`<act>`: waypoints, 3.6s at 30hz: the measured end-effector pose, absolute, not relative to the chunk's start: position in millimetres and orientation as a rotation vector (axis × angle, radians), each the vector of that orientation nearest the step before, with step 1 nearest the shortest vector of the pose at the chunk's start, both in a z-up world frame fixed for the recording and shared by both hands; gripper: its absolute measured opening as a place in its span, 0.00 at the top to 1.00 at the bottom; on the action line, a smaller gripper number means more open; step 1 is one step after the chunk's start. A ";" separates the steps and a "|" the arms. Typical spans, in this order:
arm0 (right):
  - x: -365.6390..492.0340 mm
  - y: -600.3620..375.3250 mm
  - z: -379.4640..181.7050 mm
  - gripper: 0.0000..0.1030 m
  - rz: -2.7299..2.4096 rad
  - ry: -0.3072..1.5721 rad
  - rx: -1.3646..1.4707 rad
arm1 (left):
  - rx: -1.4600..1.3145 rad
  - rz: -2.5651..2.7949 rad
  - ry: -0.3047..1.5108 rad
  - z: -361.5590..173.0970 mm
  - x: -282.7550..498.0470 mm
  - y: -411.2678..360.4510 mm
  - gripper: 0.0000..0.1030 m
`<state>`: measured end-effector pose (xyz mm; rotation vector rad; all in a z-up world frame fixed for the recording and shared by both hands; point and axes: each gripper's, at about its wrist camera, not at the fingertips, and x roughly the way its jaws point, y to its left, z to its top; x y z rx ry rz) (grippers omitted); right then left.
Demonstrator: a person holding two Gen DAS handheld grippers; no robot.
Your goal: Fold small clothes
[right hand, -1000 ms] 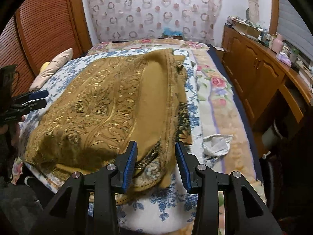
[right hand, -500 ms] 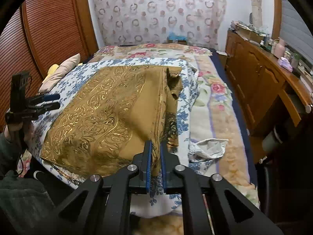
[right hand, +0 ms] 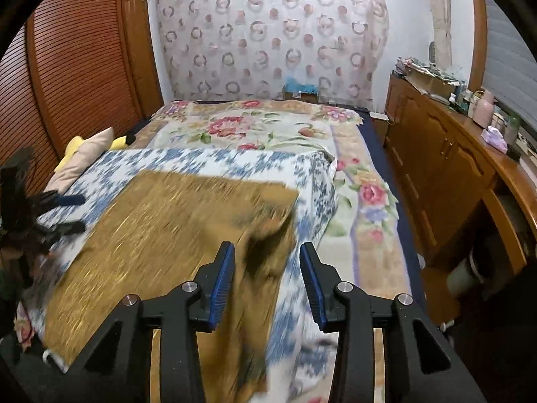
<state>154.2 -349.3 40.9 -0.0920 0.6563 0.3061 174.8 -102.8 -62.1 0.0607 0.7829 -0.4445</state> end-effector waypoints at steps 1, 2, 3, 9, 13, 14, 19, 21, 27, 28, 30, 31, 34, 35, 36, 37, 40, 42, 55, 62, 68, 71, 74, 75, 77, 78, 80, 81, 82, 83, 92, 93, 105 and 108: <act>165.6 -345.9 36.5 0.60 0.309 0.664 -0.093 | 0.059 -0.444 0.788 -63.2 177.9 -103.0 0.24; 177.9 -343.5 31.3 0.60 0.313 0.674 -0.092 | 0.057 -0.445 0.794 -64.6 181.9 -103.1 0.24; 193.1 -342.8 26.0 0.60 0.315 0.690 -0.089 | 0.057 -0.443 0.801 -66.7 186.0 -102.7 0.24; 264.4 -335.5 -4.1 0.60 0.344 0.801 -0.046 | 0.048 -0.436 0.843 -80.3 201.2 -100.2 0.24; 291.0 -332.2 -16.2 0.60 0.359 0.844 -0.028 | 0.044 -0.442 0.871 -87.7 207.1 -100.8 0.24; 294.3 -332.1 -17.1 0.60 0.366 0.847 -0.022 | 0.043 -0.443 0.878 -89.3 208.2 -101.4 0.24; 307.0 -338.7 -9.7 0.90 0.451 0.832 -0.008 | 0.030 -0.451 0.901 -94.8 209.3 -101.3 0.24; 307.4 -335.9 -3.4 0.95 0.457 0.792 -0.042 | 0.024 -0.455 0.900 -94.6 209.8 -100.3 0.24; 309.3 -334.7 29.4 0.98 0.444 0.638 -0.047 | 0.052 -0.439 0.903 -95.6 209.9 -104.9 0.24; 310.1 -331.8 29.4 0.97 0.442 0.643 -0.062 | 0.058 -0.436 0.904 -95.7 209.6 -105.9 0.23; 313.4 -325.8 23.3 0.97 0.432 0.681 -0.098 | 0.057 -0.436 0.904 -95.9 209.5 -106.1 0.23; 314.9 -324.2 18.3 0.97 0.428 0.705 -0.108 | 0.054 -0.437 0.904 -95.9 209.4 -105.3 0.23; 319.5 -320.0 5.5 0.97 0.399 0.752 -0.137 | 0.048 -0.433 0.918 -93.9 213.0 -103.3 0.24; 320.5 -318.6 6.6 0.95 0.396 0.762 -0.138 | 0.046 -0.426 0.919 -91.8 215.8 -104.4 0.24; 320.8 -318.5 3.3 0.94 0.389 0.774 -0.141 | 0.039 -0.418 0.916 -89.0 220.3 -101.8 0.24; 322.3 -315.6 3.4 0.90 0.384 0.785 -0.148 | 0.028 -0.418 0.915 -86.7 224.3 -98.9 0.24; 329.8 -309.9 2.1 0.73 0.376 0.812 -0.157 | -0.008 -0.421 0.918 -81.8 237.9 -92.4 0.24; 336.5 -311.3 0.7 0.62 0.361 0.820 -0.159 | -0.025 -0.420 0.934 -81.2 251.1 -88.8 0.24; 337.3 -305.7 0.5 0.53 0.488 0.847 -0.125 | -0.126 -0.474 0.965 -92.1 290.4 -86.7 0.34; 323.3 -298.1 8.3 0.91 0.537 0.825 -0.194 | -0.184 -0.478 0.961 -89.7 297.3 -81.4 0.88; 278.1 -292.7 57.2 0.93 0.502 0.663 -0.231 | -0.157 -0.506 0.814 -43.5 263.7 -81.3 0.94; 250.1 -292.9 88.4 0.93 0.482 0.581 -0.238 | -0.134 -0.519 0.721 -8.4 237.9 -79.8 0.94; 214.1 -293.5 119.0 0.93 0.473 0.496 -0.235 | -0.124 -0.528 0.625 27.9 208.0 -72.4 0.94; 200.9 -293.4 129.8 0.93 0.471 0.466 -0.231 | -0.120 -0.530 0.586 41.8 195.0 -68.5 0.94; 170.5 -292.7 152.4 0.93 0.476 0.396 -0.224 | -0.126 -0.532 0.531 63.3 176.6 -59.3 0.94; 153.6 -291.6 162.9 0.93 0.480 0.361 -0.223 | -0.133 -0.536 0.493 78.9 160.8 -52.7 0.94; 120.6 -288.8 184.6 0.93 0.485 0.290 -0.223 | -0.145 -0.544 0.445 97.5 139.4 -43.9 0.95; 104.5 -287.5 195.1 0.93 0.488 0.256 -0.221 | -0.144 -0.544 0.407 111.2 123.6 -38.5 0.95; 85.5 -285.6 207.6 0.93 0.490 0.215 -0.221 | -0.143 -0.545 0.380 120.3 112.4 -34.2 0.95; 72.1 -284.0 215.1 0.93 0.491 0.188 -0.223 | -0.145 -0.545 0.352 131.3 99.0 -29.2 0.95; -27.6 -270.2 281.5 0.93 0.554 0.014 -0.249 | -0.114 -0.487 0.184 198.3 28.3 12.1 0.95; -33.5 -268.5 286.3 0.93 0.571 0.007 -0.245 | -0.112 -0.476 0.178 201.3 27.2 17.6 0.95; 131.5 -242.1 222.9 0.92 0.534 0.285 -0.273 | -0.050 -0.315 0.467 115.1 154.8 46.6 0.93; 190.9 -225.7 176.7 0.82 0.419 0.422 -0.335 | -0.051 -0.280 0.587 67.6 192.9 51.2 0.80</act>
